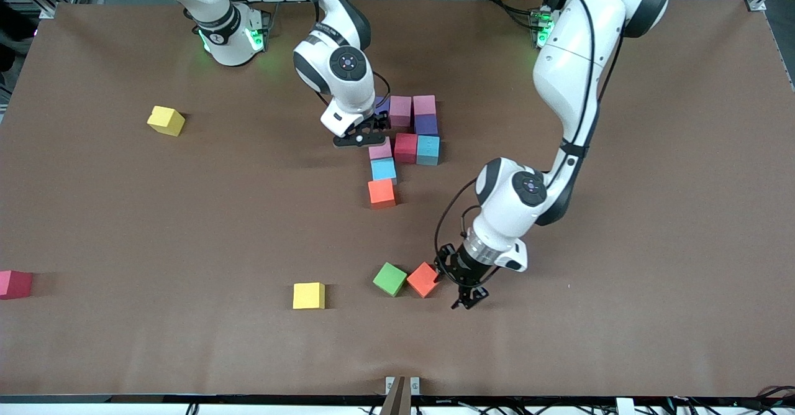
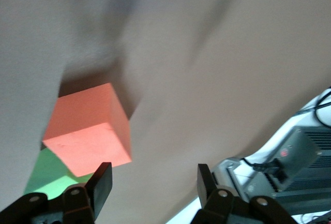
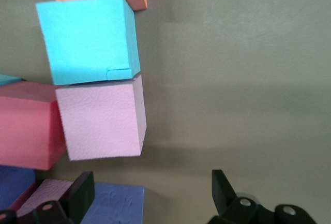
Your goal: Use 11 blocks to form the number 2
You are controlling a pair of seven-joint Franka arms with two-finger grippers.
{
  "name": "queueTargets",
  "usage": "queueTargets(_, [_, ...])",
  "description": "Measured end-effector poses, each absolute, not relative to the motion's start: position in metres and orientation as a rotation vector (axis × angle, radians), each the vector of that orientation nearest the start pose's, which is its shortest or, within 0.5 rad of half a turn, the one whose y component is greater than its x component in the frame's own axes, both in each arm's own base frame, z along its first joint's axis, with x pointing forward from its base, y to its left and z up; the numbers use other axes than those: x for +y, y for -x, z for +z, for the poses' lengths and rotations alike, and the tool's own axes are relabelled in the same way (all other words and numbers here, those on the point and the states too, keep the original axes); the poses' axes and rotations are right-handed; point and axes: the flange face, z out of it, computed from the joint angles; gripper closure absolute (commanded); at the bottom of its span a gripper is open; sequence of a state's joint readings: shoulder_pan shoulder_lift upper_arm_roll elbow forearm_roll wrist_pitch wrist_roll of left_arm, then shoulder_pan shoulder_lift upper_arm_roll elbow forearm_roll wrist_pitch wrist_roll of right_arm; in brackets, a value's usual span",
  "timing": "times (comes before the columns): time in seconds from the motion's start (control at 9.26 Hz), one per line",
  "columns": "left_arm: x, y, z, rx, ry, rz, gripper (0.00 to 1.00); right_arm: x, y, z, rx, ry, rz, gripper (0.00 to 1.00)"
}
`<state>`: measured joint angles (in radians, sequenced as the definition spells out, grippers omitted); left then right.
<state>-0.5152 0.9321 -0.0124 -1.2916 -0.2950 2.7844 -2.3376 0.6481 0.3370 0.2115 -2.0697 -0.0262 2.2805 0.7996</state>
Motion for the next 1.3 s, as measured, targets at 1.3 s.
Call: queueTargets(1.3, [-0.409,-0.666,0.205,2.213,-1.398,-0.154,0.26,0.389,-0.481,0.402,-0.228,3.226,0.213,0.00])
